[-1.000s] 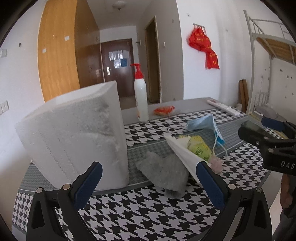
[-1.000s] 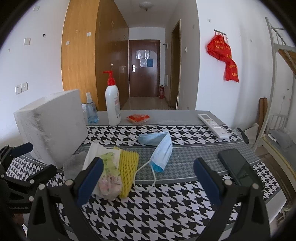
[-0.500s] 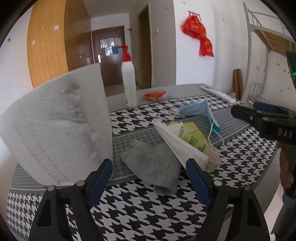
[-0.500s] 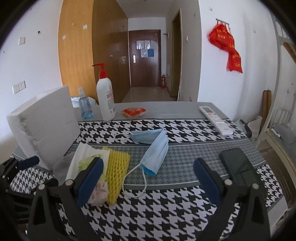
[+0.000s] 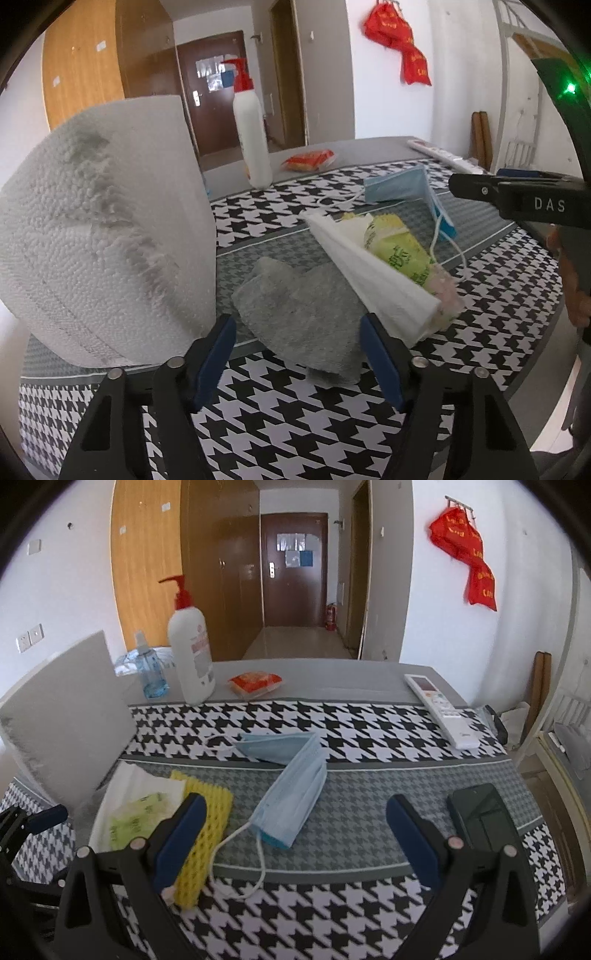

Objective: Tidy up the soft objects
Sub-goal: 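Move the left tool to the grey cloth while the right tool approaches the blue face mask, then close the left gripper on the grey cloth while the right gripper closes on the blue mask, then lift the grey cloth with the left tool while the right tool lifts the mask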

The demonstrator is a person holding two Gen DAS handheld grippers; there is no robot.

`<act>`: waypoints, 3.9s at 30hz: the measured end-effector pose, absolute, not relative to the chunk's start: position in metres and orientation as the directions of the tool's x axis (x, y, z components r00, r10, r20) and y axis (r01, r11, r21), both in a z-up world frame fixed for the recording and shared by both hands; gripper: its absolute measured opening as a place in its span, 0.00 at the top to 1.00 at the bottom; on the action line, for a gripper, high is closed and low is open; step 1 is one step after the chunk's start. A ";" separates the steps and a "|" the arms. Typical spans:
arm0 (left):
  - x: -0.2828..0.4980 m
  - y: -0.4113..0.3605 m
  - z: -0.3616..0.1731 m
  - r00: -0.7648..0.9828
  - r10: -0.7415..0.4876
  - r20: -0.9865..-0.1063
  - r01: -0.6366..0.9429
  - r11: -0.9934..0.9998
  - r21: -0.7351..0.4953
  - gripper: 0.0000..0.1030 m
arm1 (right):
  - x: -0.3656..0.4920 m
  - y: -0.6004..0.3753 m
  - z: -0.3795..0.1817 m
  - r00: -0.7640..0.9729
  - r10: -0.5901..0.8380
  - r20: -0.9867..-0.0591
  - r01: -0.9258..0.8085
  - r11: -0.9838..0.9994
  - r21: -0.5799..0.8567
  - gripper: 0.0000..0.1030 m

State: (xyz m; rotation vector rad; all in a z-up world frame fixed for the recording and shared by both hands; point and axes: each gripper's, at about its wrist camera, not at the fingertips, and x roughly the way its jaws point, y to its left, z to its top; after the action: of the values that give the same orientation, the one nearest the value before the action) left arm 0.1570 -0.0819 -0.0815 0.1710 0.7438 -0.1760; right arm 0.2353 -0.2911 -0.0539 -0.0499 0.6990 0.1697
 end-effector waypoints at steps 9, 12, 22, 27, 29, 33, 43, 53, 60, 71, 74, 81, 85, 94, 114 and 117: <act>0.168 -0.087 -0.088 0.688 -0.082 -0.721 0.227 0.968 0.106 0.39 | 0.263 -0.291 -0.063 0.701 0.127 -0.702 -0.170 0.985 0.008 0.04; 0.173 -0.086 -0.090 0.674 -0.074 -0.735 0.219 0.970 0.103 0.42 | 0.269 -0.288 -0.065 0.689 0.113 -0.716 -0.170 0.985 -0.008 0.04; 0.177 -0.087 -0.092 0.646 -0.092 -0.758 0.230 0.970 0.078 0.57 | 0.286 -0.285 -0.072 0.660 0.127 -0.740 -0.192 0.981 -0.003 0.04; 0.175 -0.090 -0.092 0.639 -0.120 -0.760 0.255 0.965 0.062 0.68 | 0.293 -0.284 -0.081 0.627 0.143 -0.766 -0.205 0.979 0.016 0.22; 0.174 -0.090 -0.092 0.638 -0.125 -0.760 0.257 0.965 0.058 0.69 | 0.295 -0.286 -0.085 0.617 0.145 -0.773 -0.199 0.980 0.025 0.26; 0.175 -0.086 -0.091 0.636 -0.135 -0.760 0.249 0.968 0.037 0.75 | 0.298 -0.287 -0.092 0.590 0.150 -0.793 -0.202 0.979 0.036 0.48; 0.174 -0.082 -0.087 0.649 -0.156 -0.745 0.246 0.969 0.011 0.84 | 0.293 -0.295 -0.088 0.598 0.183 -0.780 -0.196 0.977 0.079 0.88; 0.165 -0.081 -0.079 0.676 -0.172 -0.716 0.254 0.967 0.007 0.90 | 0.272 -0.305 -0.068 0.643 0.214 -0.735 -0.188 0.975 0.120 0.90; 0.156 -0.079 -0.065 0.708 -0.188 -0.681 0.262 0.965 0.006 0.90 | 0.257 -0.312 -0.050 0.691 0.211 -0.692 -0.176 0.977 0.121 0.90; 0.139 -0.074 -0.041 0.769 -0.207 -0.605 0.274 0.961 0.019 0.90 | 0.224 -0.316 -0.020 0.767 0.189 -0.613 -0.151 0.982 0.114 0.90; 0.138 -0.074 -0.035 0.780 -0.211 -0.588 0.279 0.960 0.025 0.90 | 0.217 -0.314 -0.015 0.783 0.181 -0.596 -0.146 0.983 0.108 0.90; 0.134 -0.072 -0.021 0.806 -0.219 -0.550 0.282 0.959 0.030 0.90 | 0.204 -0.310 -0.003 0.809 0.169 -0.562 -0.138 0.986 0.098 0.90; 0.131 -0.072 -0.012 0.820 -0.223 -0.527 0.280 0.959 0.031 0.90 | 0.197 -0.310 0.004 0.824 0.167 -0.541 -0.135 0.986 0.099 0.90; 0.126 -0.073 0.009 0.856 -0.220 -0.468 0.270 0.962 0.042 0.90 | 0.185 -0.310 0.019 0.853 0.157 -0.498 -0.127 0.987 0.094 0.90; 0.128 -0.073 0.042 0.907 -0.195 -0.372 0.232 0.971 0.057 0.90 | 0.173 -0.300 0.034 0.875 0.182 -0.448 -0.151 0.983 0.105 0.90; 0.129 -0.072 0.044 0.912 -0.189 -0.365 0.225 0.973 0.058 0.90 | 0.173 -0.298 0.036 0.876 0.188 -0.444 -0.156 0.982 0.107 0.90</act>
State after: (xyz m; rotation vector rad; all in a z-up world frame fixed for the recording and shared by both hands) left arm 0.1292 -0.0721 0.0436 0.0998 0.3663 -0.2132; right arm 0.1731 -0.2975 0.0356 0.0688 0.4695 0.1794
